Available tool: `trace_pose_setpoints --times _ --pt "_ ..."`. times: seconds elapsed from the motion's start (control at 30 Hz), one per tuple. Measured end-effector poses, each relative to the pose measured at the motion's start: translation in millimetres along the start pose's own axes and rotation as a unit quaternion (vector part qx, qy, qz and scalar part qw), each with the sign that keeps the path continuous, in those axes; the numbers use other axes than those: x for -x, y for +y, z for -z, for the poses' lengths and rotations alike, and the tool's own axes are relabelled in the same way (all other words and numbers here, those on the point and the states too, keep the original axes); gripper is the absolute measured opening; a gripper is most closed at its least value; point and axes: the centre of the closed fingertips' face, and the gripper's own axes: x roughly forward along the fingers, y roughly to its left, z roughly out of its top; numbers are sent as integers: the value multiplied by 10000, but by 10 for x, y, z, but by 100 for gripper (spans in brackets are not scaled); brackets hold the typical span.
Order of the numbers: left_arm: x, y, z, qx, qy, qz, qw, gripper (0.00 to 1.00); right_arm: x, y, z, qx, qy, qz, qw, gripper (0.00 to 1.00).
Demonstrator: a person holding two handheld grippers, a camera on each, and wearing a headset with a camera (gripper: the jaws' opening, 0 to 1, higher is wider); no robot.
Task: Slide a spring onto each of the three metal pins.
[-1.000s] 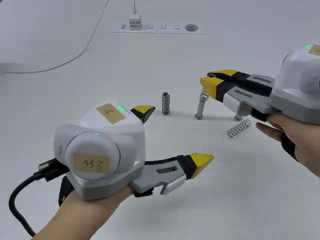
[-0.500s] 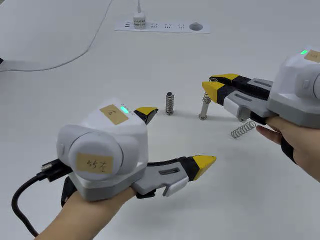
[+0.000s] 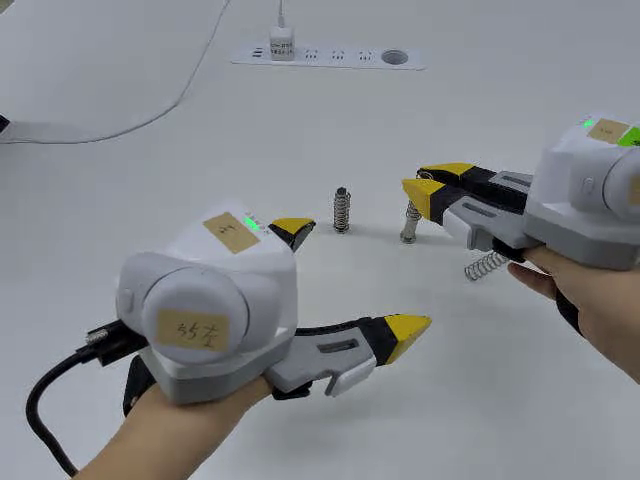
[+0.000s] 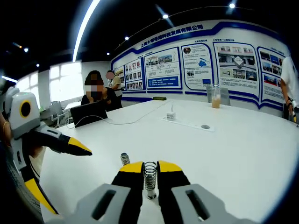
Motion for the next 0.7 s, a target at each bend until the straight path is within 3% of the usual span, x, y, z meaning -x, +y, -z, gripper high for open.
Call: trace_pose_setpoints --times 0.7 --pt "0 2 21 -6 39 18 10000 78 -53 4 173 60 225 65 9997 12"
